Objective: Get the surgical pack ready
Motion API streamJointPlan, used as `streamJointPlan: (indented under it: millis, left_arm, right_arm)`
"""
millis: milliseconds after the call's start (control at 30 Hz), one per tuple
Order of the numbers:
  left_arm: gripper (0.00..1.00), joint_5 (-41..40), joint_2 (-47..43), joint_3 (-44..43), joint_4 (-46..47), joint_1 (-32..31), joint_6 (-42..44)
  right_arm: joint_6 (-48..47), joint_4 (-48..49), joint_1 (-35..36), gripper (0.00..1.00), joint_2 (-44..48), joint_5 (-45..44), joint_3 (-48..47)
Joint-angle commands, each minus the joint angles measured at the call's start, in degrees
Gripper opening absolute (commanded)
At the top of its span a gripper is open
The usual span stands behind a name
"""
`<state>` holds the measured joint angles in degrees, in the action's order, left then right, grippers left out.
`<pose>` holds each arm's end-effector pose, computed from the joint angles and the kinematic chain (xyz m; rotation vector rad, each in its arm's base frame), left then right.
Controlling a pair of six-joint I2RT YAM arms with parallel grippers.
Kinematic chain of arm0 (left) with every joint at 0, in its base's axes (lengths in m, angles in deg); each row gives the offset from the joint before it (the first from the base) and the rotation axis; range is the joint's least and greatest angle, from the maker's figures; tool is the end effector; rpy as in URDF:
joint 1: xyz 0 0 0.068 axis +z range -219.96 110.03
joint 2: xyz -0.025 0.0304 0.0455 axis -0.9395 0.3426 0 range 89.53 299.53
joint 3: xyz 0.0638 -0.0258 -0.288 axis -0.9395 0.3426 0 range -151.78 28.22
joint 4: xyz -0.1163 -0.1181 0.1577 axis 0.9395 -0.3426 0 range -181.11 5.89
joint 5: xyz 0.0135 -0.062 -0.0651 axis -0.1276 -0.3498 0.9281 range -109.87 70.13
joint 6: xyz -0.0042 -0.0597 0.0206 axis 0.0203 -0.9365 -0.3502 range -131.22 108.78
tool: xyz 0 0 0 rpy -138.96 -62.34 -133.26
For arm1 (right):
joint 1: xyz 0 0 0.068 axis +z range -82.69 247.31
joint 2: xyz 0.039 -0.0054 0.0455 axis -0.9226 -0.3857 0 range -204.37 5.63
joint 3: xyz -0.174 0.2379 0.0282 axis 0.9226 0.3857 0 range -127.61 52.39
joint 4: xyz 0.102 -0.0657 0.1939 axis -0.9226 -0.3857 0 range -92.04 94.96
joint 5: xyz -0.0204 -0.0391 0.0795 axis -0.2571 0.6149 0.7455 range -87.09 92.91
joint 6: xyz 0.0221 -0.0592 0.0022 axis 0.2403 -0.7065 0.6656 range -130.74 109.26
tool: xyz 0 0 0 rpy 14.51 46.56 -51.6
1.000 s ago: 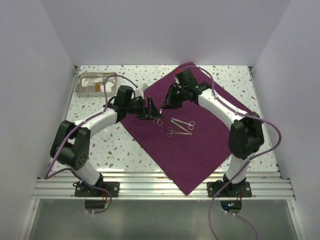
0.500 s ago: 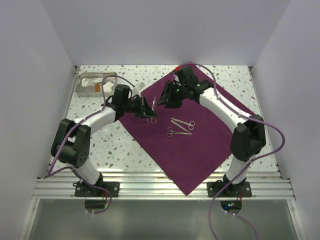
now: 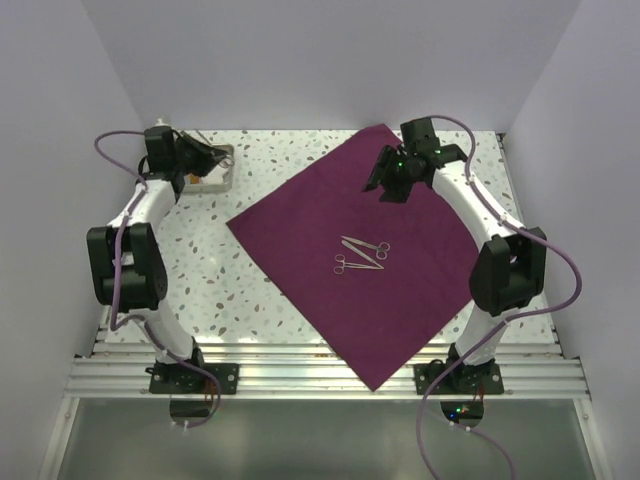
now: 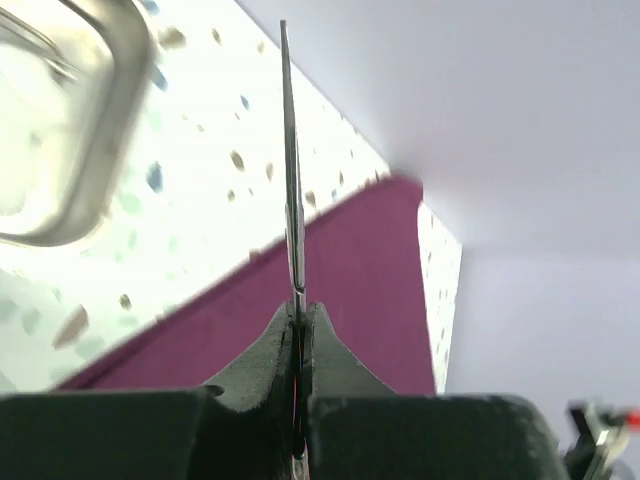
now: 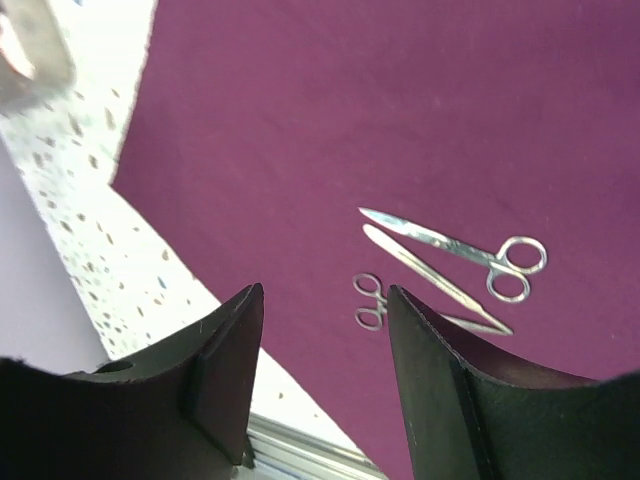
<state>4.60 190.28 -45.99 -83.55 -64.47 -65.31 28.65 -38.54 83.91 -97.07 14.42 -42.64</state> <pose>0.3946 0.0177 0.3045 -0.7955 1.9622 -0.9544 0.3570 0.1165 0.3312 0.4165 2.5256 0.6508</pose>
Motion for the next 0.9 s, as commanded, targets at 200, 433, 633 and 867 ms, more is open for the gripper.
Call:
streamJointPlan:
  millis: [200,433,633,867]
  left_arm:
    - [0.0,-14.62,15.16,-14.35,3.93,4.52,-17.45]
    - [0.05,-20.14,25.02,-23.6,1.55,4.52,-23.08]
    - [0.32,-20.87,30.73,-30.72,-3.46,4.52,-24.05]
    - [0.44,-20.07,28.54,-28.98,-5.48,4.35,-22.73]
  right_arm:
    - [-2.22,-1.67,0.28,0.57,-2.15,2.64,4.41]
    - [-2.48,-0.88,-0.43,0.56,-5.49,4.48,3.79]
    - [-1.96,-0.88,-0.52,0.56,-7.52,5.54,3.18]
    - [-2.22,-0.97,-0.52,0.57,-7.61,5.45,3.88]
